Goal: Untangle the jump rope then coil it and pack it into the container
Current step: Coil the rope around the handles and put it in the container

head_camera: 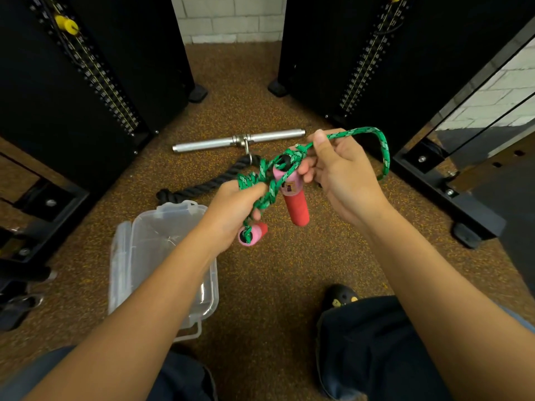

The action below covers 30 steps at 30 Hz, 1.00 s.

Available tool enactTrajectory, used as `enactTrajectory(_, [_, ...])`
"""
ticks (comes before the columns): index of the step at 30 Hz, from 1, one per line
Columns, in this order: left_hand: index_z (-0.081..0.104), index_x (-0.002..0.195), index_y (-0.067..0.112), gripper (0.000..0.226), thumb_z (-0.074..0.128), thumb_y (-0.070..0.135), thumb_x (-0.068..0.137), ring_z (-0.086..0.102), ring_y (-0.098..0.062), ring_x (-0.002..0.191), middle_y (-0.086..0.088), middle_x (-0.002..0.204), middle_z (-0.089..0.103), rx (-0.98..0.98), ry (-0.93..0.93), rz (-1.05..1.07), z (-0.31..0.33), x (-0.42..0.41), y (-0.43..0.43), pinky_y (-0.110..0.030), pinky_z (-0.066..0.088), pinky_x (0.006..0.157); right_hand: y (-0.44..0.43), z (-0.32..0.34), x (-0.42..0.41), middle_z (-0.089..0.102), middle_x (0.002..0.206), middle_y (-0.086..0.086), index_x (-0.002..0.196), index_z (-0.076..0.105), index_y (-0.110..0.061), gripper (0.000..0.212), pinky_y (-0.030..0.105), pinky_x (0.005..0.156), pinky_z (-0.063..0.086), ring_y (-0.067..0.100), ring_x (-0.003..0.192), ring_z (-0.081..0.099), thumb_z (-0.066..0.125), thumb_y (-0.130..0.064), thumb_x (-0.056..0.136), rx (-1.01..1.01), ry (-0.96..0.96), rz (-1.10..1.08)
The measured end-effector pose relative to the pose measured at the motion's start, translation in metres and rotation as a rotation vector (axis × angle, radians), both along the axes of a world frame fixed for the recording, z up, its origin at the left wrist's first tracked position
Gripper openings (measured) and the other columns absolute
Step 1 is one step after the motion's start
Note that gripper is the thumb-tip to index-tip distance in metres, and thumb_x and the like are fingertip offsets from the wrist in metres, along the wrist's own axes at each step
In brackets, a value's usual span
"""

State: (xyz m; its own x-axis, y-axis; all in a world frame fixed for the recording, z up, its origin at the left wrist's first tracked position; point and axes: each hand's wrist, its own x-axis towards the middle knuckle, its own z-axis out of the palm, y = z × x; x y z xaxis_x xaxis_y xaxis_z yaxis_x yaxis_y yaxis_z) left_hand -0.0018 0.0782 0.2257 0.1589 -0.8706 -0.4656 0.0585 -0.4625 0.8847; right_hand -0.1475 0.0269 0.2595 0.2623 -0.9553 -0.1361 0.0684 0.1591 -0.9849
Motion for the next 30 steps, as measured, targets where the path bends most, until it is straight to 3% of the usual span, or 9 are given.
enactTrajectory(4, [0.062, 0.078, 0.013, 0.004, 0.064, 0.014, 0.081, 0.049, -0.006, 0.046, 0.000, 0.063, 0.058, -0.019, -0.172, -0.210, -0.008, 0.000, 0.000, -0.026, 0.038, 0.057, 0.004, 0.006, 0.004, 0.053, 0.047, 0.001, 0.078, 0.047, -0.004, 0.029, 0.020, 0.042, 0.045, 0.006, 0.035, 0.044, 0.034, -0.016, 0.101, 0.072, -0.123, 0.019])
enactTrajectory(6, [0.066, 0.081, 0.014, 0.010, 0.073, 0.014, 0.075, 0.051, -0.008, 0.054, 0.002, 0.068, 0.063, -0.069, -0.125, -0.239, -0.007, 0.000, 0.001, -0.022, 0.041, 0.053, 0.007, 0.006, 0.007, 0.052, 0.045, 0.001, 0.077, 0.046, -0.004, 0.029, 0.017, 0.037, 0.041, 0.007, 0.033, 0.043, 0.034, -0.016, 0.100, 0.158, -0.199, 0.014])
enactTrajectory(9, [0.066, 0.072, 0.021, 0.014, 0.078, 0.016, 0.070, 0.046, 0.000, 0.046, 0.012, 0.055, 0.060, -0.160, -0.127, -0.173, -0.002, -0.003, 0.002, -0.014, 0.038, 0.045, 0.010, 0.002, 0.012, 0.050, 0.051, 0.005, 0.081, 0.045, -0.005, 0.026, 0.022, 0.037, 0.041, 0.008, 0.034, 0.043, 0.033, -0.018, 0.101, 0.224, -0.275, 0.060])
enactTrajectory(13, [0.066, 0.072, 0.026, 0.014, 0.076, 0.016, 0.074, 0.055, 0.008, 0.050, 0.019, 0.053, 0.065, -0.200, -0.119, -0.070, 0.001, -0.003, 0.003, -0.008, 0.040, 0.049, 0.006, -0.006, 0.006, 0.056, 0.067, -0.002, 0.096, 0.047, -0.021, 0.008, 0.014, 0.050, 0.037, 0.000, 0.049, 0.046, 0.048, -0.028, 0.095, -0.205, 0.297, 0.183])
enactTrajectory(17, [0.069, 0.074, 0.022, 0.005, 0.073, 0.019, 0.076, 0.063, -0.003, 0.063, 0.010, 0.065, 0.070, -0.200, -0.062, 0.060, 0.004, 0.006, -0.003, -0.014, 0.049, 0.062, 0.003, -0.012, -0.004, 0.055, 0.078, -0.004, 0.122, 0.048, -0.019, 0.049, 0.012, 0.056, 0.036, -0.004, 0.057, 0.046, 0.063, -0.042, 0.082, -0.341, 0.673, 0.360])
enactTrajectory(21, [0.072, 0.087, 0.013, 0.017, 0.076, 0.020, 0.072, 0.069, -0.016, 0.079, -0.003, 0.084, 0.074, -0.187, -0.059, -0.040, 0.007, 0.014, -0.005, -0.034, 0.054, 0.077, 0.006, -0.015, -0.001, 0.050, 0.089, -0.008, 0.132, 0.044, -0.018, 0.060, 0.007, 0.063, 0.035, -0.006, 0.066, 0.047, 0.068, -0.035, 0.080, -0.384, 0.676, 0.392])
enactTrajectory(26, [0.068, 0.078, 0.019, 0.006, 0.073, 0.016, 0.076, 0.054, -0.011, 0.064, 0.002, 0.068, 0.064, -0.153, -0.091, -0.186, 0.010, 0.012, 0.000, -0.025, 0.041, 0.062, 0.010, -0.014, 0.000, 0.028, 0.116, -0.004, 0.145, 0.027, -0.022, 0.082, 0.021, 0.096, 0.032, 0.014, 0.110, 0.034, 0.073, -0.030, 0.077, -0.534, 0.747, 0.416])
enactTrajectory(28, [0.064, 0.073, 0.021, 0.010, 0.071, 0.017, 0.078, 0.046, -0.003, 0.053, 0.009, 0.059, 0.058, -0.159, -0.116, -0.244, 0.011, 0.013, 0.000, -0.017, 0.035, 0.053, 0.010, -0.014, 0.000, 0.027, 0.114, -0.004, 0.145, 0.027, -0.024, 0.083, 0.022, 0.097, 0.028, 0.016, 0.112, 0.031, 0.073, -0.030, 0.076, -0.551, 0.772, 0.428])
enactTrajectory(30, [0.061, 0.074, 0.023, 0.014, 0.068, 0.013, 0.079, 0.047, 0.006, 0.046, 0.017, 0.050, 0.059, -0.167, -0.118, -0.297, 0.012, 0.013, 0.000, -0.009, 0.035, 0.048, 0.008, -0.011, -0.001, 0.032, 0.112, -0.005, 0.142, 0.034, -0.023, 0.075, 0.024, 0.098, 0.032, 0.015, 0.112, 0.034, 0.071, -0.029, 0.078, -0.393, 0.677, 0.487])
